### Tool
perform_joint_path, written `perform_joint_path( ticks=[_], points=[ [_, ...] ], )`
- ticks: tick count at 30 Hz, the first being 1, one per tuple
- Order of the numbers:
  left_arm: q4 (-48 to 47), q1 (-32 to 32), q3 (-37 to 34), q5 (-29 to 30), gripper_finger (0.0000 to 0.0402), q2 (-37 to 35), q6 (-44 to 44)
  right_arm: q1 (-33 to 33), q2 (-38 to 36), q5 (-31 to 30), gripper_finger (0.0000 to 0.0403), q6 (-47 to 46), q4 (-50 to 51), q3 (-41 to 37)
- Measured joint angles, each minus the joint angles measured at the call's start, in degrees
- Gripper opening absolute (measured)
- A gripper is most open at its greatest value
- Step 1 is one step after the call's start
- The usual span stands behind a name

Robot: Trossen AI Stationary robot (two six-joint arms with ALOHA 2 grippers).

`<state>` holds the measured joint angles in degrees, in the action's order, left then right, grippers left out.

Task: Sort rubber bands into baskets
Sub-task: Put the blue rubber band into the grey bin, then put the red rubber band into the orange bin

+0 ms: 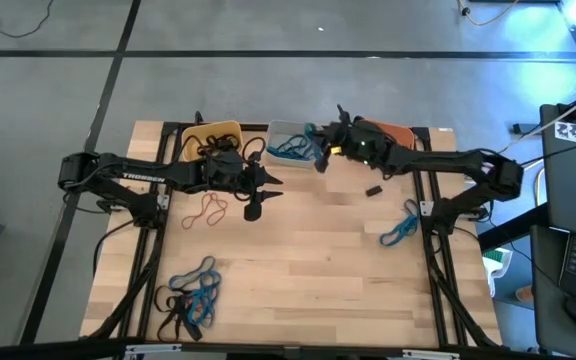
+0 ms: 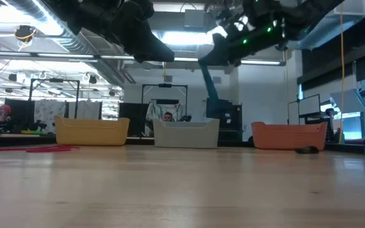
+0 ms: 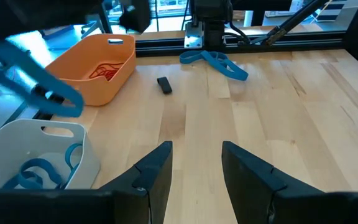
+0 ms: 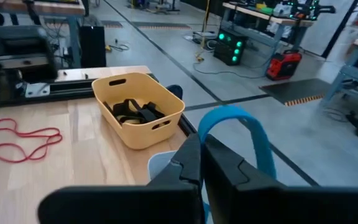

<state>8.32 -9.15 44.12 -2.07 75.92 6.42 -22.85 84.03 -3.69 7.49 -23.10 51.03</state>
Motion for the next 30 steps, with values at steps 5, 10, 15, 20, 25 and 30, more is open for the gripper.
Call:
perform_joint_path(
  ticks=[5, 10, 15, 20, 25, 30],
  points=[
    [0.0, 0.0, 0.0, 0.0, 0.0136, 0.0, 0.0, -2.5, 4.9, 0.3, 0.0010, -0.1, -4.5, 0.0],
    [0.0, 0.0, 0.0, 0.0, 0.0136, 0.0, 0.0, -4.0, 8.3, -0.1, 0.0010, 0.1, -5.7, 0.0],
    [0.0, 0.0, 0.0, 0.0, 0.0136, 0.0, 0.0, -4.3, 9.1, -1.1, 0.0034, 0.3, -4.5, 0.0],
    [0.1, 0.0, 0.0, 0.0, 0.0136, 0.0, 0.0, -4.2, 9.1, -2.2, 0.0115, 0.3, -2.2, 0.0],
    [0.1, 0.0, 0.0, 0.0, 0.0136, 0.0, 0.0, -4.2, 9.1, -1.9, 0.0191, 0.3, 0.3, 0.0],
    [0.1, 0.0, 0.0, 0.0, 0.0136, 0.0, 0.0, -4.1, 8.1, -1.2, 0.0218, 0.3, 3.3, 0.0]
  ],
)
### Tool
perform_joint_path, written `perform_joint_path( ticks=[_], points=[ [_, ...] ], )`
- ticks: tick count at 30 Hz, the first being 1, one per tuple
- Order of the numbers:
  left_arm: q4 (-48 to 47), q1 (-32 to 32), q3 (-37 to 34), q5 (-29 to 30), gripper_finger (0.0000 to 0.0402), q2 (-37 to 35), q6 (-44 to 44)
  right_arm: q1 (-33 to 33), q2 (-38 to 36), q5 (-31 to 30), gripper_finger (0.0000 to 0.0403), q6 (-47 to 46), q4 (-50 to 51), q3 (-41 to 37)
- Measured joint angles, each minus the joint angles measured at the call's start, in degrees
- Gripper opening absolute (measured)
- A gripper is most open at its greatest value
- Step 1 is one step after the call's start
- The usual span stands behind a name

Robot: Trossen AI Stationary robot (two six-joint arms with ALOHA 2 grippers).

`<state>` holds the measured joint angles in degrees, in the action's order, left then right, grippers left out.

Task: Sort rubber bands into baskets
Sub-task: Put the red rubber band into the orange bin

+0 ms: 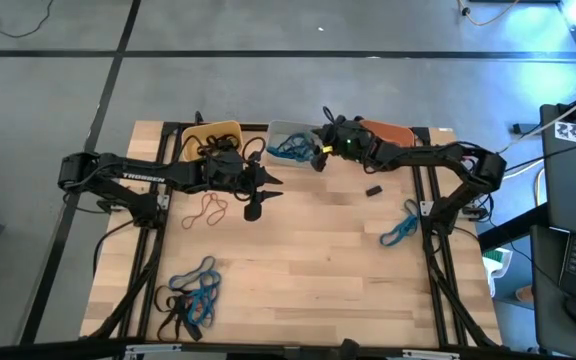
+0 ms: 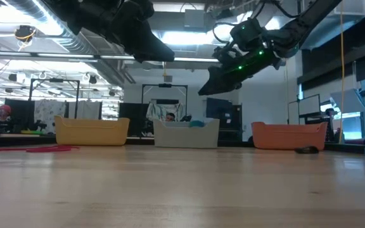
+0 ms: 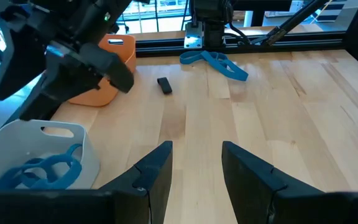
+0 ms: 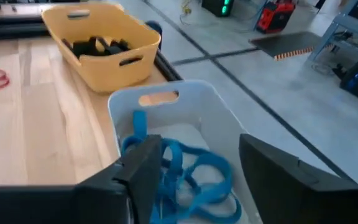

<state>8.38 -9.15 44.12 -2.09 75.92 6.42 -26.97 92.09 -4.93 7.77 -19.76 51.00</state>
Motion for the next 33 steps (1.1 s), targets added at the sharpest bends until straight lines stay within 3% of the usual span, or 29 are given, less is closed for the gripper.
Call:
perform_joint_path(
  ticks=[11, 16, 23, 27, 33],
  points=[
    [-0.3, 0.0, 0.0, 0.0, 0.0136, 0.0, 0.0, 7.9, -11.7, 3.0, 0.0220, -3.1, 24.8, 0.0],
    [-0.2, 0.1, 0.0, 0.0, 0.0136, 0.0, 0.0, 14.7, -12.4, 4.6, 0.0221, -5.8, 32.4, -0.1],
    [-0.2, 1.6, 0.0, 0.0, 0.0136, 0.0, -0.1, 24.7, -6.9, 4.3, 0.0221, -5.9, 32.5, -0.1],
    [-0.6, 3.5, 0.0, 0.0, 0.0136, 0.0, -1.0, 28.3, -3.7, 1.0, 0.0221, -5.8, 31.1, -0.1],
    [-8.8, 7.6, 0.0, 0.0, 0.0136, 0.0, -5.8, 30.7, -0.1, -0.6, 0.0221, -5.0, 29.2, -0.1]
  ],
)
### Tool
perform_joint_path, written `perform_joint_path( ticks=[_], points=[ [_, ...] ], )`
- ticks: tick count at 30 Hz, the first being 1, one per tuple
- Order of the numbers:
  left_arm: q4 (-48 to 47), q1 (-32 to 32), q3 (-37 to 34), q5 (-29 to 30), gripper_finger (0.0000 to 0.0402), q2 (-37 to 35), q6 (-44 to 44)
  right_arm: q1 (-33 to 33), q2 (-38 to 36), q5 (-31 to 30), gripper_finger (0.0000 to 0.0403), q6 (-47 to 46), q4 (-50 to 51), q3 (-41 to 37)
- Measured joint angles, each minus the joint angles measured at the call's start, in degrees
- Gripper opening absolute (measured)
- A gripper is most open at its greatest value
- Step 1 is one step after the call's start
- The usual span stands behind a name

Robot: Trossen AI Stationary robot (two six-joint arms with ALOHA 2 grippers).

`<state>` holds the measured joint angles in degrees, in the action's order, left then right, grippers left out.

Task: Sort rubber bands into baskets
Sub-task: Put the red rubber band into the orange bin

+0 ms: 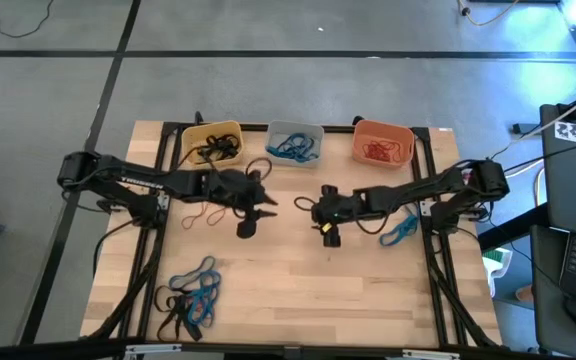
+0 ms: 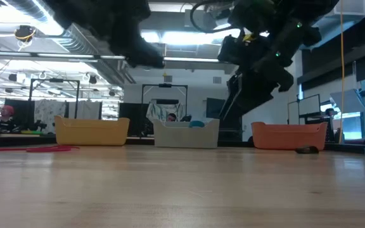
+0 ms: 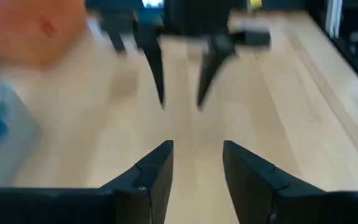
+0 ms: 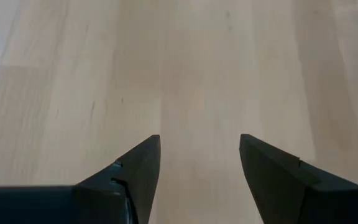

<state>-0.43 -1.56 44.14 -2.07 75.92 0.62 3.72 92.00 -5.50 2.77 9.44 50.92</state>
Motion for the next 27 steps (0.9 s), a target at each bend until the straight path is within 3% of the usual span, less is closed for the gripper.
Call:
perform_joint_path(
  ticks=[6, 15, 21, 27],
  points=[
    [-16.8, 4.9, 0.0, 3.8, 0.0136, -0.7, -7.6, 0.1, 2.7, 0.0, 0.0221, 0.1, -1.7, 0.0],
    [-46.2, 6.8, -0.2, 12.6, 0.0137, -2.4, -34.6, 0.0, 5.4, -0.1, 0.0221, 0.1, -6.7, 0.0],
    [-47.0, 5.7, -4.5, 13.4, 0.0136, -1.0, -42.3, 0.0, 5.4, -0.1, 0.0221, 0.1, -6.8, 0.0],
    [-43.4, 2.9, -8.3, 13.6, 0.0137, -0.5, -43.5, 0.0, 5.4, -0.1, 0.0221, 0.1, -6.4, 0.0]
  ],
)
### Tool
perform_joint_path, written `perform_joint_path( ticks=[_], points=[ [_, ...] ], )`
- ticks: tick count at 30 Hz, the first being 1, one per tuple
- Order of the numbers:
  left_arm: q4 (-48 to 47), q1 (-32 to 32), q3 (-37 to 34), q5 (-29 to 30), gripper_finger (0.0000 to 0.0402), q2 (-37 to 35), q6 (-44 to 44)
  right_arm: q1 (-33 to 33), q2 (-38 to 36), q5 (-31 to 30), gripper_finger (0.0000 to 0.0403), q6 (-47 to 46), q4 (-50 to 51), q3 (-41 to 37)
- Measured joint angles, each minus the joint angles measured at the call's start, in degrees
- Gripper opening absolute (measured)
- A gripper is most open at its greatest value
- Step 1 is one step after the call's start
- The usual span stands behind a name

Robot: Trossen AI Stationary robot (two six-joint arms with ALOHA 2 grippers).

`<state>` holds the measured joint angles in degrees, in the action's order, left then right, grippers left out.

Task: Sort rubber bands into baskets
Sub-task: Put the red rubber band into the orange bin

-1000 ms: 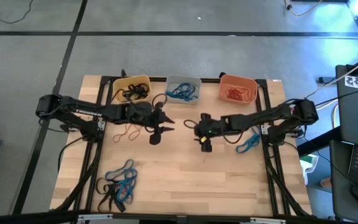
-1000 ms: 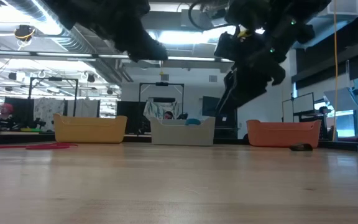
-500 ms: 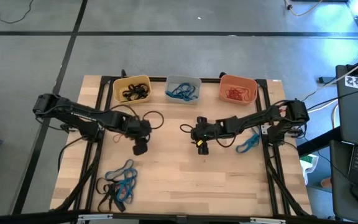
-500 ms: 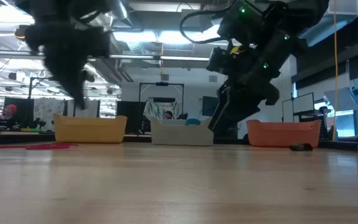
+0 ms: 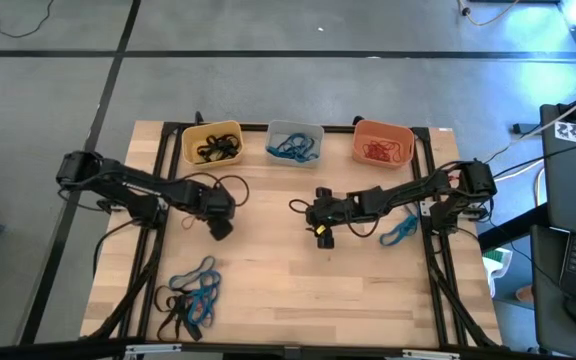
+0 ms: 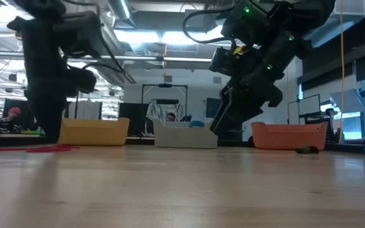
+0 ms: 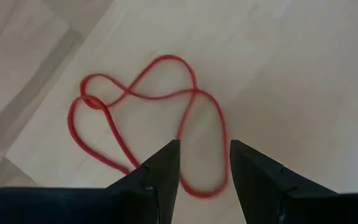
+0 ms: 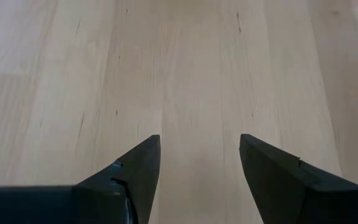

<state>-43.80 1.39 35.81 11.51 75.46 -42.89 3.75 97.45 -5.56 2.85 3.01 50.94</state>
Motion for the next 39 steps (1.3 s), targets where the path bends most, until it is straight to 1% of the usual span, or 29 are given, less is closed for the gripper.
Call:
perform_joint_path(
  ticks=[6, 10, 15, 17, 19, 26, 28, 32, 39],
  points=[
    [7.8, -4.0, -4.3, 0.1, 0.0137, 0.0, 3.3, 0.0, 0.0, 0.0, 0.0221, 0.0, 0.0, 0.0],
    [9.4, -6.0, -5.7, 0.0, 0.0137, -0.1, 4.0, 0.0, 0.0, 0.0, 0.0221, 0.0, 0.0, 0.0],
    [11.5, -6.4, -7.0, -0.1, 0.0135, -0.2, 6.1, 0.0, 0.0, 0.0, 0.0221, 0.0, 0.0, 0.0],
    [11.9, -6.3, -7.0, -0.1, 0.0125, -0.2, 7.5, 0.0, 0.0, 0.0, 0.0221, 0.0, 0.0, 0.0],
    [12.3, -6.3, -7.0, -0.3, 0.0105, -0.2, 9.0, 0.0, 0.0, 0.0, 0.0220, 0.0, 0.0, 0.0],
    [13.5, -6.3, -7.1, -0.7, 0.0012, -0.1, 14.0, 0.0, -0.1, 0.0, 0.0220, 0.0, 0.0, 0.0],
    [13.9, -6.2, -7.1, -0.7, 0.0005, -0.1, 16.6, 0.0, -0.1, 0.0, 0.0220, 0.0, 0.0, 0.0],
    [16.2, -5.1, -7.0, -0.1, 0.0006, 0.1, 22.7, 0.0, -0.1, 0.0, 0.0220, 0.0, 0.0, 0.0],
    [23.4, -3.3, -4.4, -0.5, 0.0003, 0.3, 28.7, 0.0, -0.1, 0.0, 0.0220, 0.4, -1.3, 0.0]
  ],
)
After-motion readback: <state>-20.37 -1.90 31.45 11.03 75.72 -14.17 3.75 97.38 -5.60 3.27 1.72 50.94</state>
